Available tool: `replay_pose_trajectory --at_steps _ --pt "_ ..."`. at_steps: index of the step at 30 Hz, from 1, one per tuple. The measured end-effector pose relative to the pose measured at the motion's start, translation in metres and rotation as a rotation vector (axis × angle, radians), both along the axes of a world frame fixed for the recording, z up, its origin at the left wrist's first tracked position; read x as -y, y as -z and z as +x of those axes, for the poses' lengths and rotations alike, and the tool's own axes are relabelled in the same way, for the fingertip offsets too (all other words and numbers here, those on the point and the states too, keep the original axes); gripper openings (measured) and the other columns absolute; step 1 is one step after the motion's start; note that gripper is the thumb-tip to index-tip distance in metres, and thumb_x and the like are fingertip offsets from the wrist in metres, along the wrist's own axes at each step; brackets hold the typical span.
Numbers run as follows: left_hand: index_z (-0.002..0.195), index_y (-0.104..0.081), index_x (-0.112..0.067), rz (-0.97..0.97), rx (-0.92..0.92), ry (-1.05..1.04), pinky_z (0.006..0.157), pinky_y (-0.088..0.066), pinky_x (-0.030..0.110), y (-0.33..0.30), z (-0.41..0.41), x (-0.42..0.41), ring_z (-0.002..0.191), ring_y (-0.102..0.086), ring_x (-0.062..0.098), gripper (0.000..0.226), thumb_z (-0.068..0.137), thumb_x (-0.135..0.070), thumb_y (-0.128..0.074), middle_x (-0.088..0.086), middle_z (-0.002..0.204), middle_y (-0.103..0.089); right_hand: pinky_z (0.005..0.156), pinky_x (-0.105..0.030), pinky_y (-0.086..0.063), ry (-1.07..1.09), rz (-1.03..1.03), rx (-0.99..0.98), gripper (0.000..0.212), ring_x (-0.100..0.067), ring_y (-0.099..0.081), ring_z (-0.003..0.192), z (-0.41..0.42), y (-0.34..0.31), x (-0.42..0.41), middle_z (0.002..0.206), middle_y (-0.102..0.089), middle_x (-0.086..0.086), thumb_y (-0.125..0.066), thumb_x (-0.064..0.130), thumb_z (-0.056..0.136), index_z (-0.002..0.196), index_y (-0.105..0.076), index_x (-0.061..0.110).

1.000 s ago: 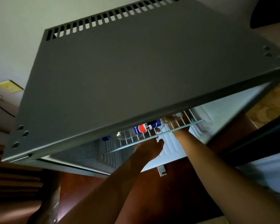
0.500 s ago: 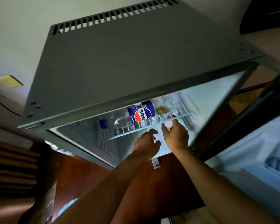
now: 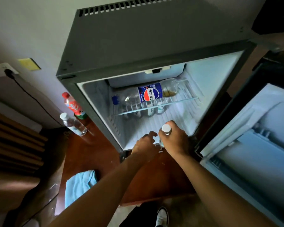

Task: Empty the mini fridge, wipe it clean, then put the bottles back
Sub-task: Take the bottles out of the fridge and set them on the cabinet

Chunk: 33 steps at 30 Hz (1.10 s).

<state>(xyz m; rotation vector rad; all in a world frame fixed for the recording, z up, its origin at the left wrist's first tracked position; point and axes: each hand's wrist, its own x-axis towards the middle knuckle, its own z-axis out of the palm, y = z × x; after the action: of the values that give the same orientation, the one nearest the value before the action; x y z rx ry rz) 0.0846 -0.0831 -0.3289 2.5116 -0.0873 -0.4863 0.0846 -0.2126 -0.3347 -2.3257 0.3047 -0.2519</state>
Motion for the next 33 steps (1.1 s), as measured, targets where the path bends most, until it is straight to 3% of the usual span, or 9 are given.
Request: replay_pose_trajectory --at_steps 6,9,17,25,33 --pt "0.134 -0.044 -0.027 0.024 -0.021 -0.069 0.087 -0.048 0.039 0.005 -0.031 -0.03 0.115 -0.06 0.027 0.043 0.093 -0.035 -0.055 0.005 0.126 -0.064 0.053 -0.021 -0.039 -0.157 0.087 -0.019 0.019 -0.016 -0.062 0.069 -0.033 0.0 -0.038 0.076 -0.067 0.006 -0.068 0.037 0.08 0.086 -0.054 0.026" --pt "0.13 -0.046 -0.029 0.053 -0.045 -0.132 0.08 -0.045 0.036 0.008 -0.044 -0.056 0.113 -0.06 0.032 0.043 0.09 -0.041 -0.056 0.004 0.124 -0.065 0.055 -0.025 -0.042 -0.203 0.092 -0.031 0.02 -0.02 -0.062 0.07 -0.038 0.002 -0.063 0.074 -0.067 0.005 -0.069 0.036 0.078 0.086 -0.055 0.024" --pt "0.118 -0.049 -0.023 0.061 -0.048 -0.32 0.08 -0.045 0.038 0.011 -0.068 -0.133 0.107 -0.062 0.034 0.049 0.083 -0.054 -0.064 0.007 0.115 -0.067 0.058 -0.027 -0.046 -0.419 0.099 -0.084 0.021 -0.018 -0.061 0.072 -0.035 -0.004 -0.138 0.075 -0.065 0.01 -0.067 0.039 0.074 0.085 -0.053 0.028" --pt "0.112 -0.055 -0.022 0.097 -0.083 -0.432 0.078 -0.044 0.036 0.017 -0.075 -0.218 0.105 -0.062 0.033 0.039 0.084 -0.047 -0.065 0.006 0.113 -0.069 0.065 -0.031 -0.05 -0.556 0.134 -0.15 0.018 -0.018 -0.063 0.076 -0.03 -0.002 -0.232 0.077 -0.066 0.009 -0.069 0.031 0.074 0.082 -0.054 0.025" --pt "0.117 -0.056 -0.023 0.115 -0.166 -0.437 0.08 -0.046 0.035 0.026 -0.053 -0.272 0.108 -0.062 0.034 0.04 0.085 -0.046 -0.061 0.007 0.118 -0.067 0.069 -0.038 -0.057 -0.609 0.087 -0.209 0.021 -0.015 -0.064 0.079 -0.012 0.004 -0.28 0.082 -0.066 0.012 -0.071 0.031 0.076 0.083 -0.051 0.034"
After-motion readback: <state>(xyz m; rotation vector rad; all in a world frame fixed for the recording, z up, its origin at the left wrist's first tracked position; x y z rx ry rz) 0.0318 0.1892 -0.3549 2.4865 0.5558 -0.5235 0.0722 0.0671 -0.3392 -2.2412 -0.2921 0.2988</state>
